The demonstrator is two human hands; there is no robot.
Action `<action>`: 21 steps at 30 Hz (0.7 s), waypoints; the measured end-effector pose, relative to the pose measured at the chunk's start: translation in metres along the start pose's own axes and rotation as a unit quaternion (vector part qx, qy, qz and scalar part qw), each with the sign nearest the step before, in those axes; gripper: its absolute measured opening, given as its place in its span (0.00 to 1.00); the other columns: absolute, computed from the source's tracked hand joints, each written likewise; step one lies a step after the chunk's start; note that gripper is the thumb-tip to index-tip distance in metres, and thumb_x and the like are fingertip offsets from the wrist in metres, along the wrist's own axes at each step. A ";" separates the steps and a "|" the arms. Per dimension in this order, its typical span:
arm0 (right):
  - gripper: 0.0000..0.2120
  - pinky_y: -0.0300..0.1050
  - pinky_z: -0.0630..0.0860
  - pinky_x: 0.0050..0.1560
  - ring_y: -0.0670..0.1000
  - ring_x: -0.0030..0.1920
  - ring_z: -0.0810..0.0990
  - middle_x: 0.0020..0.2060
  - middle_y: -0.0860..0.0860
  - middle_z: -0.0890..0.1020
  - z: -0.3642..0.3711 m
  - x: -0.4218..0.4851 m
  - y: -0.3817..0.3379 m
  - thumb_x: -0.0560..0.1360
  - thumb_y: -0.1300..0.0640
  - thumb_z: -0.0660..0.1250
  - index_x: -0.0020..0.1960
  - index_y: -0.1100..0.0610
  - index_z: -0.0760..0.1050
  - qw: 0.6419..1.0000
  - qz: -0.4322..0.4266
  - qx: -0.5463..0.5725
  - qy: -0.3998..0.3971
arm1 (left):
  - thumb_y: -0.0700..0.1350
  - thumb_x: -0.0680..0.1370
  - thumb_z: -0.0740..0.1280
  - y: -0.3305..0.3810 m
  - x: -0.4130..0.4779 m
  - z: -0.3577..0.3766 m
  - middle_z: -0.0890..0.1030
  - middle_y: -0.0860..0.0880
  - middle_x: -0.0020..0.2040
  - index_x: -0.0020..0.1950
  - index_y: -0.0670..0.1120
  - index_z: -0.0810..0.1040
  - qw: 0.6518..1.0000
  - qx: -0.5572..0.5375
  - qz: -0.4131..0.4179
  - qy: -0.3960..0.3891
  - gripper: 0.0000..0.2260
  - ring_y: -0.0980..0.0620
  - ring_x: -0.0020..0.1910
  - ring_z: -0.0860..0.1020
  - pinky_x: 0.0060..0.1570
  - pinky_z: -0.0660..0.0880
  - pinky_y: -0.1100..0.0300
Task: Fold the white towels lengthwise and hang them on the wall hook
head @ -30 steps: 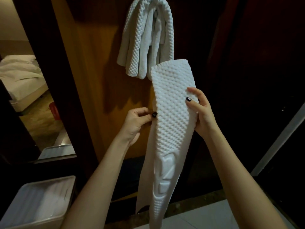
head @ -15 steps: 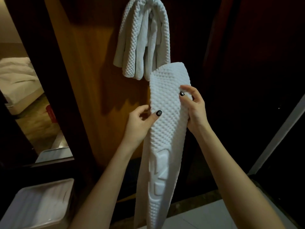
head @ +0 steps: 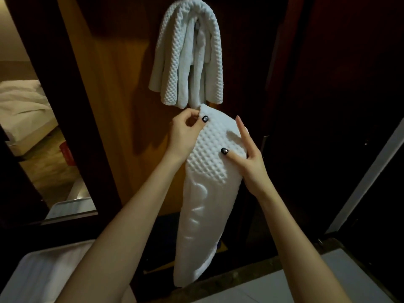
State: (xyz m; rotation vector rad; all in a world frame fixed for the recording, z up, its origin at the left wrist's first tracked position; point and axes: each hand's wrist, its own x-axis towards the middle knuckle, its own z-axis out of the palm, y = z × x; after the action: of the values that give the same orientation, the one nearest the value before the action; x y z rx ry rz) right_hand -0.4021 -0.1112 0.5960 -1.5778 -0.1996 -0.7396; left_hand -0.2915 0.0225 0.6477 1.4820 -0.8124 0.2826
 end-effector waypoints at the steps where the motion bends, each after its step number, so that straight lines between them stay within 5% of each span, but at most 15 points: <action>1: 0.29 0.41 0.78 0.56 0.44 0.63 0.77 0.64 0.36 0.75 0.003 0.004 -0.002 0.75 0.60 0.71 0.69 0.36 0.69 1.000 0.001 0.001 0.020 | 0.40 0.77 0.69 0.001 0.002 0.001 0.78 0.47 0.40 0.47 0.42 0.74 1.000 -0.012 -0.019 0.000 0.04 0.56 0.39 0.75 0.42 0.73 0.66; 5: 0.20 0.40 0.79 0.50 0.49 0.58 0.81 0.60 0.50 0.79 0.009 0.013 -0.004 0.75 0.62 0.70 0.62 0.42 0.78 0.998 -0.003 0.014 0.066 | 0.40 0.81 0.62 -0.014 -0.007 -0.007 0.72 0.40 0.40 0.48 0.44 0.67 0.995 -0.055 -0.073 -0.033 0.04 0.47 0.39 0.70 0.37 0.67 0.55; 12: 0.20 0.44 0.80 0.51 0.50 0.58 0.82 0.58 0.44 0.81 -0.001 0.020 -0.011 0.74 0.62 0.69 0.61 0.42 0.78 0.998 0.037 0.027 0.037 | 0.52 0.78 0.63 -0.065 -0.100 -0.012 0.77 0.57 0.43 0.49 0.51 0.73 0.991 -0.125 -0.055 0.015 0.06 0.63 0.40 0.75 0.41 0.72 0.69; 15: 0.18 0.43 0.80 0.49 0.51 0.56 0.83 0.55 0.44 0.83 -0.003 0.023 -0.017 0.74 0.62 0.68 0.59 0.43 0.79 0.997 0.059 0.041 0.019 | 0.49 0.82 0.59 -0.083 -0.119 -0.007 0.82 0.49 0.48 0.49 0.48 0.77 0.976 -0.135 -0.171 0.000 0.10 0.49 0.51 0.80 0.53 0.77 0.52; 18: 0.19 0.43 0.80 0.49 0.52 0.55 0.83 0.54 0.44 0.83 -0.007 0.026 -0.023 0.73 0.61 0.68 0.60 0.45 0.78 0.996 0.067 0.055 0.013 | 0.44 0.80 0.62 -0.091 -0.129 -0.006 0.84 0.57 0.45 0.51 0.51 0.77 0.971 -0.162 -0.175 -0.014 0.05 0.59 0.48 0.81 0.45 0.77 0.65; 21: 0.20 0.43 0.80 0.48 0.53 0.54 0.83 0.57 0.49 0.82 -0.012 0.033 -0.030 0.72 0.62 0.67 0.62 0.47 0.76 0.994 0.074 0.080 0.021 | 0.52 0.74 0.68 -0.089 -0.127 -0.008 0.82 0.58 0.45 0.47 0.56 0.80 0.972 -0.172 -0.147 -0.060 0.04 0.59 0.48 0.80 0.46 0.75 0.66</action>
State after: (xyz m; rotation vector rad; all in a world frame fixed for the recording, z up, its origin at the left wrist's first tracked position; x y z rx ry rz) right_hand -0.3964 -0.1277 0.6389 -1.4069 -0.1073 -0.6250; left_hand -0.3238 0.0586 0.5001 1.2760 -0.6848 -0.1672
